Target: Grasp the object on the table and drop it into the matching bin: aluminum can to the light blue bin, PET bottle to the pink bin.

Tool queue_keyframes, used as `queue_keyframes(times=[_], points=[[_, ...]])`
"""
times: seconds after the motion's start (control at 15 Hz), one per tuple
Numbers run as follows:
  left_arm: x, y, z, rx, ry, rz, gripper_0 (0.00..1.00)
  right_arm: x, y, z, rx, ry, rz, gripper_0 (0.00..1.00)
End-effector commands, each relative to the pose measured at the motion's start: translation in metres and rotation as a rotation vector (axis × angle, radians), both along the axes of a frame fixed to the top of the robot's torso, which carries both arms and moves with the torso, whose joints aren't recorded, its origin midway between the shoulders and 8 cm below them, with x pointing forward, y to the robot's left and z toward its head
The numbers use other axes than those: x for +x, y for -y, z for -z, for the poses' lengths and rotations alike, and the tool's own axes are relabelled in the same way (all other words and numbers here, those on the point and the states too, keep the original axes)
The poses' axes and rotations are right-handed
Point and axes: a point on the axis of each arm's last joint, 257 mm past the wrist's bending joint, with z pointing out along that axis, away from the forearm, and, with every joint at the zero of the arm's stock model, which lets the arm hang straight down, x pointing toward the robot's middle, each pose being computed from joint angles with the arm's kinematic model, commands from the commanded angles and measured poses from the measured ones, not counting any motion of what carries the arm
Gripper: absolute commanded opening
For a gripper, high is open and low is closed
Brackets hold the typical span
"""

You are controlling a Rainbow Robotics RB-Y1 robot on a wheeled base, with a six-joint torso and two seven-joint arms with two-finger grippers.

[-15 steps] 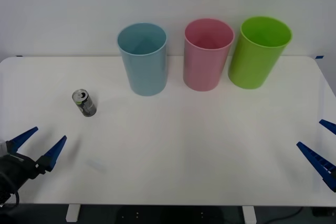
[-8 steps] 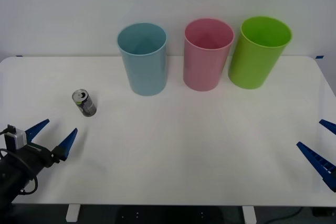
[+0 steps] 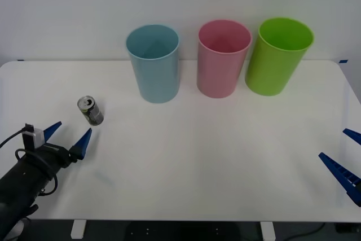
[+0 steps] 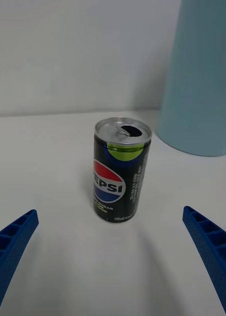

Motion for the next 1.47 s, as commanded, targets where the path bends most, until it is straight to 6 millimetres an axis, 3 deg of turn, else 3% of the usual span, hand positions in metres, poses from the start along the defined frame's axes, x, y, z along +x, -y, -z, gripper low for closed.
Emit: queue_keyframes(times=[0.07, 1.47], points=[[0.010, 0.005, -0.001, -0.012, 0.002, -0.025, 1.00, 0.000, 0.000, 0.000, 0.000, 0.000, 0.000, 1.00], [0.089, 0.034, 0.009, -0.015, -0.060, -0.057, 1.00, 0.000, 0.000, 0.000, 0.000, 0.000, 0.000, 1.00]])
